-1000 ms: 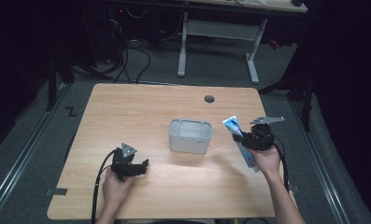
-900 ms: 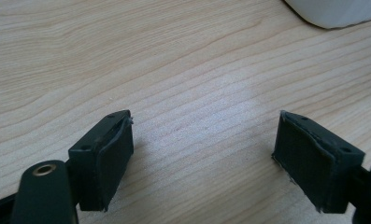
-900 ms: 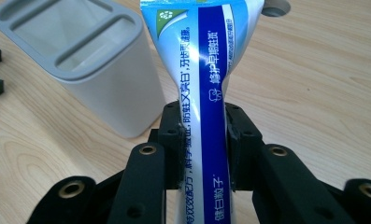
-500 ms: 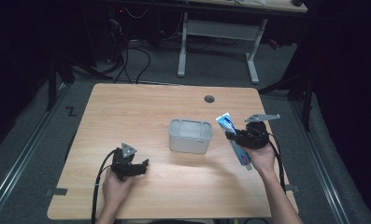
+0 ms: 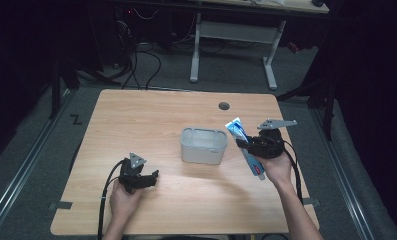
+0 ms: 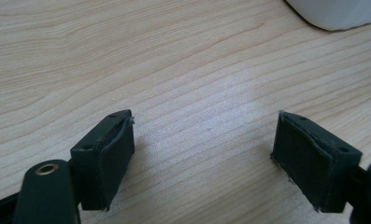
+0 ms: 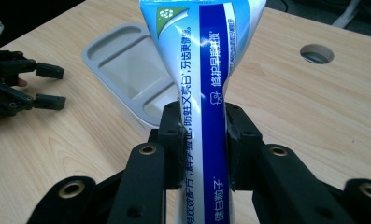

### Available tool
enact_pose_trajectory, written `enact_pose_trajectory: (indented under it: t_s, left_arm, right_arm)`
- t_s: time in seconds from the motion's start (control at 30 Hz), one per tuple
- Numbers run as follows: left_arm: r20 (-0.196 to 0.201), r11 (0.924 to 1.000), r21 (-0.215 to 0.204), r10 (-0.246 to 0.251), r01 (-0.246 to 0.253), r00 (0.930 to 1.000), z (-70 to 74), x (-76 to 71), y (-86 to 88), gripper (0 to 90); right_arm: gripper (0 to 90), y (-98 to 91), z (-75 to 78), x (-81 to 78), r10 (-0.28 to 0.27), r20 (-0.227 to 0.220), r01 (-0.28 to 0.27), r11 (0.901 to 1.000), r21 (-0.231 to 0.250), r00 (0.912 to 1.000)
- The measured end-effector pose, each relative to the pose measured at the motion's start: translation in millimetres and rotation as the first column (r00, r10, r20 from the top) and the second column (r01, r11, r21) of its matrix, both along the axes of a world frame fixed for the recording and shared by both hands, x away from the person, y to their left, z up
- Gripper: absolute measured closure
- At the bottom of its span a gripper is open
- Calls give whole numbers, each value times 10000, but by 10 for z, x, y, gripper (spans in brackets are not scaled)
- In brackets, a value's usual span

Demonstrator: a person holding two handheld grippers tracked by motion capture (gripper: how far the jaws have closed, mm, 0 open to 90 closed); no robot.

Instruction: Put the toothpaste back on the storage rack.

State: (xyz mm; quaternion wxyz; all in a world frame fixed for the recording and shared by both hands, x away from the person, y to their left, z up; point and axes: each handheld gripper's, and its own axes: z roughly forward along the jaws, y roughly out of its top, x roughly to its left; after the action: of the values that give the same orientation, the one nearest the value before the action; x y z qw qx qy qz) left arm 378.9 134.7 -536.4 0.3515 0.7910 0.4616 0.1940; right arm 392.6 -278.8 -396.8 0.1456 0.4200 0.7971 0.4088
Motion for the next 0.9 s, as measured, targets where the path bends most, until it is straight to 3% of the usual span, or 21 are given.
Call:
enact_pose_trajectory:
  t_s: [0.27,0.43,0.63,0.77,0.9]
  left_arm:
    - [4,10000,-42,40,-40,10000,0,4,4,214]
    - [-1,10000,-64,56,-56,10000,1,16,11,219]
    - [27,10000,1,73,-73,10000,1,14,5,224]
    - [10,10000,14,44,-44,10000,3,31,0,230]
    - [27,10000,14,97,-97,9999,2,23,-2,230]
  right_arm:
    - [718,75,125,31,196,266,-197,9998,32,9995]
    - [717,115,155,24,331,200,-329,9994,-96,9993]
    - [716,173,173,59,510,288,-517,9984,242,9983]
    - [717,203,256,43,654,834,-696,9964,489,9944]
    - [718,295,254,53,796,659,-814,9964,252,9946]
